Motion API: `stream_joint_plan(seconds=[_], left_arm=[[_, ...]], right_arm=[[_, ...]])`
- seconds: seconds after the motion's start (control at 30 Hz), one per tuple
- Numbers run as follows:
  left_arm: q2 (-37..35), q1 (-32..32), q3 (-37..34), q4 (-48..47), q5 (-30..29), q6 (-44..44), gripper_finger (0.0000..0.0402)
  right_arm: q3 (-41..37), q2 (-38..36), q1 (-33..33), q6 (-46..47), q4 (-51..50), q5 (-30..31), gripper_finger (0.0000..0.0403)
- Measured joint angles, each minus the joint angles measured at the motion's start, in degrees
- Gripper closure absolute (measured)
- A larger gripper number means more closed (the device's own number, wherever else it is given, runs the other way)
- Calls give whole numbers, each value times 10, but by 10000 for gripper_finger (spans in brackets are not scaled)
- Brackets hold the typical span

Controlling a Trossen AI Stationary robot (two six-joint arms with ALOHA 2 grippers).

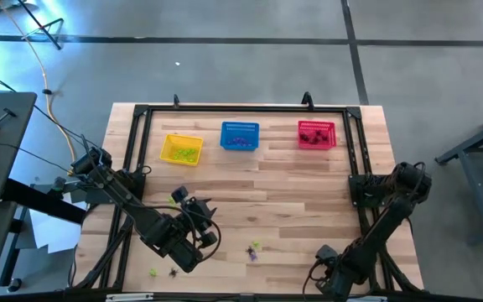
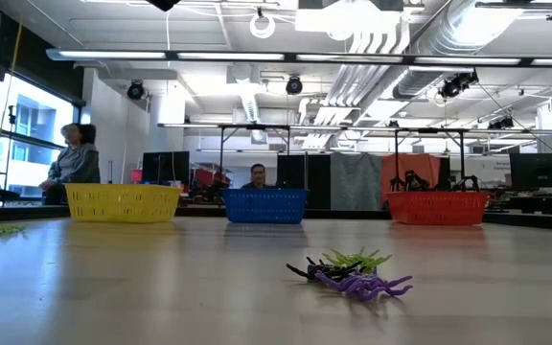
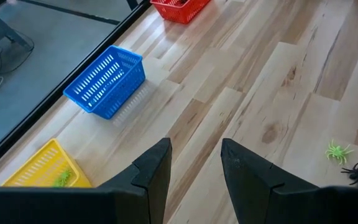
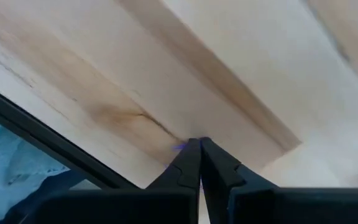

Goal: Sort Halloween decoration
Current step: Put the purple spider toy into the blue bin

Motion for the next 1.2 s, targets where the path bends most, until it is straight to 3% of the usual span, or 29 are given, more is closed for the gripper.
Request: stream_joint_plan(seconds=[0.37,0.5,0.67,0.83,1.2], left_arm=[[0,0,0,2,0,0,271],[0,0,0,2,0,0,271],[0,0,0,2,0,0,271],[0,0,0,2,-5,0,271],[0,0,0,2,-6,0,271]], right_arm=[[-1,-78,0,-1,-55,22,403],[0,-117,0,-1,-62,79,403],[0,-166,-6,-23,-60,197,403],[1,-200,-54,-127,-47,285,403],[1,-200,-308,-540,26,260,403]])
